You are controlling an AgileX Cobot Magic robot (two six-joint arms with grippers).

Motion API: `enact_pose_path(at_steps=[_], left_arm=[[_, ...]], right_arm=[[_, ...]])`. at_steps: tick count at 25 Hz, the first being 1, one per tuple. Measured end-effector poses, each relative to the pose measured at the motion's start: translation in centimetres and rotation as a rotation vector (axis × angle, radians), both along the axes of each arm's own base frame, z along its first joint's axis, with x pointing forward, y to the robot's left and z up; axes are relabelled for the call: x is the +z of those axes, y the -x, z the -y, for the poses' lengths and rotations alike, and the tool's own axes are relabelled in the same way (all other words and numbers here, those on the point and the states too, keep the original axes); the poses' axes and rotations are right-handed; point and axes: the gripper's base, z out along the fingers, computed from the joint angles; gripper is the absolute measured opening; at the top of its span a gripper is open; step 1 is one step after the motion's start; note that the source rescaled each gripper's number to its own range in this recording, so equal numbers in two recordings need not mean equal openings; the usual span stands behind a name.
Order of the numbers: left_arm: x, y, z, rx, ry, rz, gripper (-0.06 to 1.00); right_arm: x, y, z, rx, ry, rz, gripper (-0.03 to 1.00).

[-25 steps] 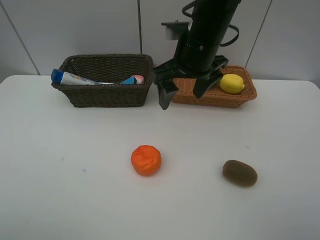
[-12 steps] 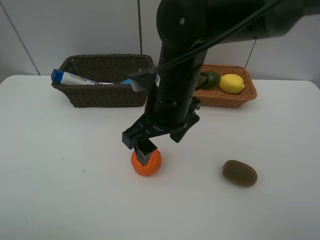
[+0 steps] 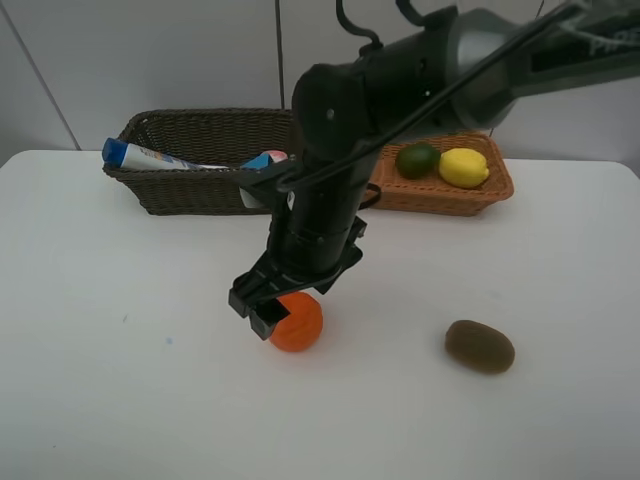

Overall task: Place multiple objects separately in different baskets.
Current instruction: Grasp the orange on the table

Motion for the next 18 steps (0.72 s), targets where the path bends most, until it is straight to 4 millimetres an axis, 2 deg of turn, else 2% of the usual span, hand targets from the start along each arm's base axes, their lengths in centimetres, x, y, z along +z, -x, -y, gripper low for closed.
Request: enact_pose_path(at_steps=[8, 18], left_arm=[[0.0, 0.0, 0.0, 0.0, 0.0, 0.0, 1.0], [0.0, 0.0, 0.0, 0.0, 0.0, 0.0, 1.0]], right_arm=[[-2.0, -0.7, -0.4, 0.027, 0.014, 0.034, 0.98], [-6.2, -0.9, -0.6, 0.026, 0.068, -0.008, 0.98]])
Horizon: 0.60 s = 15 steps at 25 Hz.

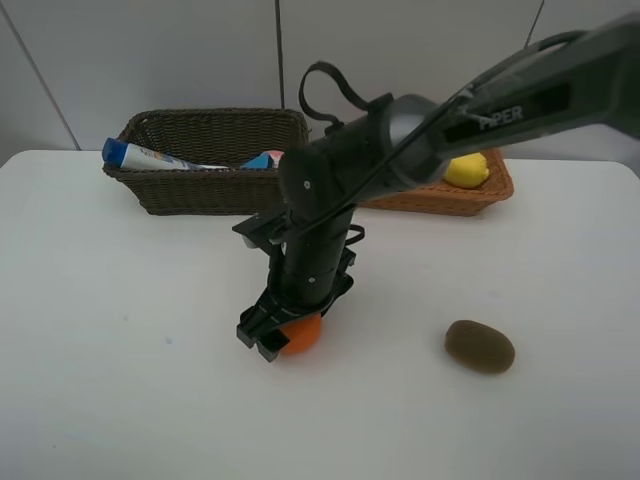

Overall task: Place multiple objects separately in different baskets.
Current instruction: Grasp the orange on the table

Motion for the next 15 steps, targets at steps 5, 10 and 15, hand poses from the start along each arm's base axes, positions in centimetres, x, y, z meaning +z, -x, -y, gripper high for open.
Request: enact_pose_path(at_steps=[5, 10, 15], left_arm=[[0.0, 0.0, 0.0, 0.0, 0.0, 0.0, 1.0], [0.0, 0.0, 0.0, 0.0, 0.0, 0.0, 1.0], [0.0, 0.0, 0.0, 0.0, 0.0, 0.0, 1.0]], right_arm=[[-0.47, -0.02, 0.05, 0.005, 0.011, -0.002, 0.94], [-0.5, -0.05, 0.08, 0.009, 0.015, 0.001, 0.72], [0.09, -0.06, 0.07, 0.011, 0.025, -0.006, 0.72]])
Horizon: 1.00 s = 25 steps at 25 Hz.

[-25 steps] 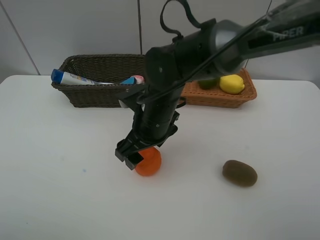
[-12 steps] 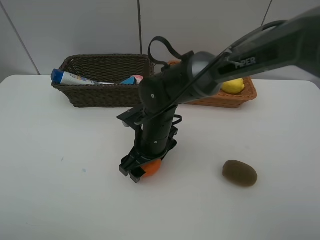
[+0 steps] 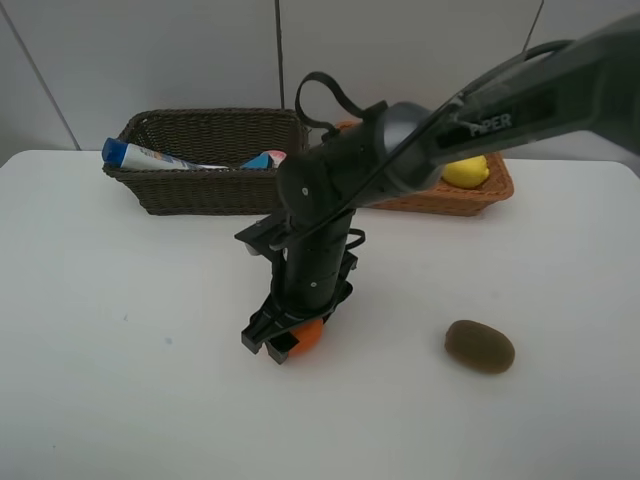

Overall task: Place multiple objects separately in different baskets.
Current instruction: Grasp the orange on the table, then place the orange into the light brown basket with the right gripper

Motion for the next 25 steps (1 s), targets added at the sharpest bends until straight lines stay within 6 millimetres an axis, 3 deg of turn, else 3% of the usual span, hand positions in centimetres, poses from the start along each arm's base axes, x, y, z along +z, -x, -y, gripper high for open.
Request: enact_pose_path(at_steps=[3, 6, 8, 11, 14, 18, 22, 25], left_arm=[[0.0, 0.0, 0.0, 0.0, 0.0, 0.0, 1.0], [0.0, 0.0, 0.0, 0.0, 0.0, 0.0, 1.0], [0.0, 0.0, 0.0, 0.0, 0.0, 0.0, 1.0], [0.0, 0.0, 0.0, 0.0, 0.0, 0.0, 1.0], [0.0, 0.0, 0.0, 0.0, 0.0, 0.0, 1.0], [0.0, 0.0, 0.0, 0.0, 0.0, 0.0, 1.0], [0.0, 0.0, 0.0, 0.0, 0.0, 0.0, 1.0], [0.0, 0.0, 0.0, 0.0, 0.0, 0.0, 1.0]], right_arm=[[3.0, -0.4, -0.3, 0.013, -0.033, 0.045, 0.72], [8.3, -1.7, 0.1, 0.03, -0.065, 0.172, 0.72], [11.6, -3.6, 1.1, -0.008, -0.088, 0.266, 0.72], [14.4, -7.7, 4.1, -0.116, -0.121, 0.372, 0.72], [14.4, -12.1, 7.9, -0.243, -0.149, 0.436, 0.72], [11.2, -17.1, 12.8, -0.381, -0.158, 0.479, 0.72], [7.8, -19.3, 16.5, -0.488, -0.129, 0.441, 0.73], [7.1, -19.8, 17.7, -0.543, -0.136, 0.421, 0.92]])
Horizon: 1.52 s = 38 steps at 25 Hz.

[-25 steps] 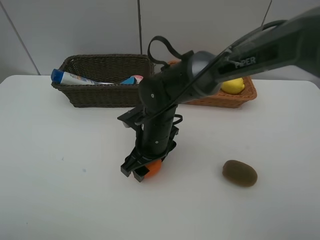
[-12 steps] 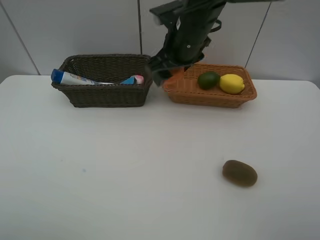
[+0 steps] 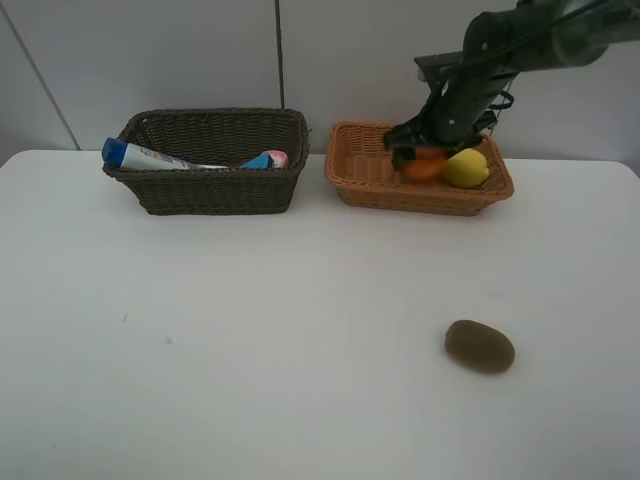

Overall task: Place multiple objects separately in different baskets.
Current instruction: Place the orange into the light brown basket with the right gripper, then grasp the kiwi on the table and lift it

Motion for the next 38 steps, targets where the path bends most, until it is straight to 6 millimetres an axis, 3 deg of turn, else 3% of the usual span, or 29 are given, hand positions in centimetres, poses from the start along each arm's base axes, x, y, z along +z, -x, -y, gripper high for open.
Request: enact_pose_path(at_steps=[3, 8, 17, 23, 31, 38], left_arm=[[0.0, 0.0, 0.0, 0.0, 0.0, 0.0, 1.0], [0.0, 0.0, 0.0, 0.0, 0.0, 0.0, 1.0], [0.0, 0.0, 0.0, 0.0, 0.0, 0.0, 1.0], [0.0, 0.0, 0.0, 0.0, 0.0, 0.0, 1.0], [0.0, 0.0, 0.0, 0.0, 0.0, 0.0, 1.0], [0.0, 0.0, 0.0, 0.0, 0.0, 0.0, 1.0]], right_arm=[[0.0, 0.0, 0.1, -0.014, -0.015, -0.004, 0.98], [1.2, 0.8, 0.2, -0.043, -0.034, -0.06, 0.98], [7.0, 5.7, 1.8, -0.111, 0.04, -0.309, 0.98], [8.7, 8.1, 2.6, -0.148, 0.041, -0.325, 0.98], [6.1, 17.8, 4.7, -0.176, -0.01, -0.469, 0.98], [2.6, 22.7, 5.1, -0.149, -0.119, -0.506, 0.98]])
